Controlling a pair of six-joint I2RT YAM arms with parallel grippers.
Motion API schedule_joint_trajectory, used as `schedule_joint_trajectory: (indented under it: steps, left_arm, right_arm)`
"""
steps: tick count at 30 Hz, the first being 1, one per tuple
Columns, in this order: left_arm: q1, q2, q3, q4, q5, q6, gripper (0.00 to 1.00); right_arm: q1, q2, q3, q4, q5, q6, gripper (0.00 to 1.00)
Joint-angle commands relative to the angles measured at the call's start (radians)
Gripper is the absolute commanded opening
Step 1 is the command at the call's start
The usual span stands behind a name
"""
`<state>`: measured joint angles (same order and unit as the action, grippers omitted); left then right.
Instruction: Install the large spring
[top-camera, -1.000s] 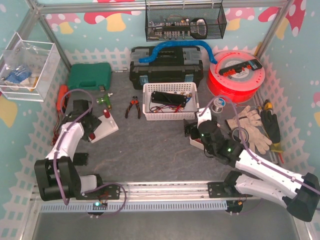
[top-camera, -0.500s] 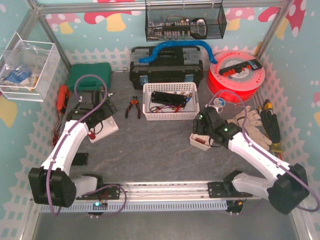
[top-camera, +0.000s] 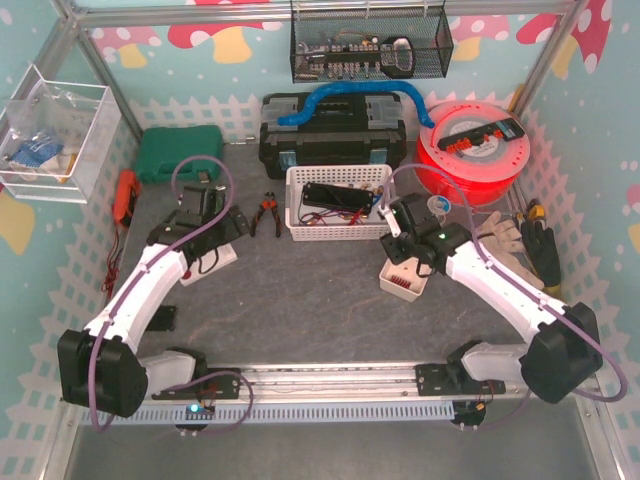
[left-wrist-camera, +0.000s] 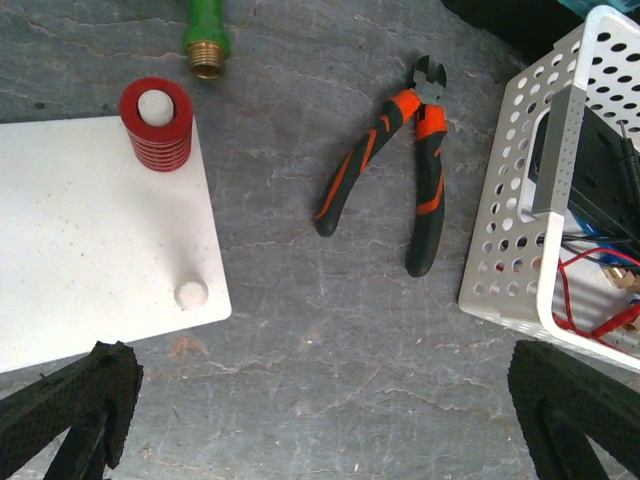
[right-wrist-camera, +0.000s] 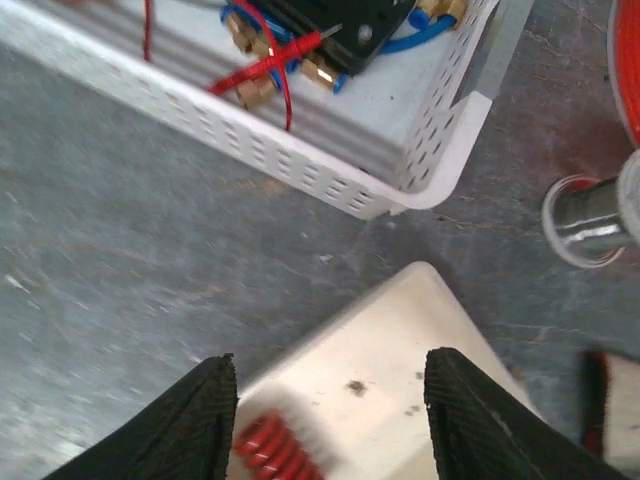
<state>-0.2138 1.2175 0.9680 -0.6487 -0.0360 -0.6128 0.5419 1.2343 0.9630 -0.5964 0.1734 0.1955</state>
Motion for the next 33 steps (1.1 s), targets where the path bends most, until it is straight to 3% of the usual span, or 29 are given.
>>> schedule_joint_trajectory:
  steps: [1,3,8,17,19,24,33]
  left_arm:
    - [-0.007,-0.024,-0.013,0.042,0.011,0.029,0.99]
    - [-0.008,-0.020,-0.004,0.041,0.018,0.038,0.99]
    - [-0.043,-0.010,0.024,0.041,0.009,0.068,0.99]
    - [-0.103,0.039,0.049,0.044,-0.004,0.074,0.99]
    - [-0.111,0.049,0.062,0.043,-0.014,0.084,0.99]
    - [-0.122,0.053,0.077,0.043,-0.007,0.079,0.99]
    - [-0.133,0.058,0.090,0.019,-0.030,0.097,0.99]
  right_arm:
    - [-0.047,0.035,0.028,-0.095,0.009,-0.419,0.54]
    - [-0.085,0.041,0.049,-0.153,-0.028,-0.542,0.54]
    - [-0.199,0.034,0.086,-0.256,-0.248,-0.661,0.58]
    - [-0.229,0.127,0.046,-0.292,-0.423,-0.795,0.69]
    - [-0.239,0.141,0.055,-0.286,-0.427,-0.812,0.73]
    - [-0.251,0.174,0.013,-0.254,-0.377,-0.812,0.70]
    - [-0.257,0.184,-0.067,-0.211,-0.403,-0.790,0.72]
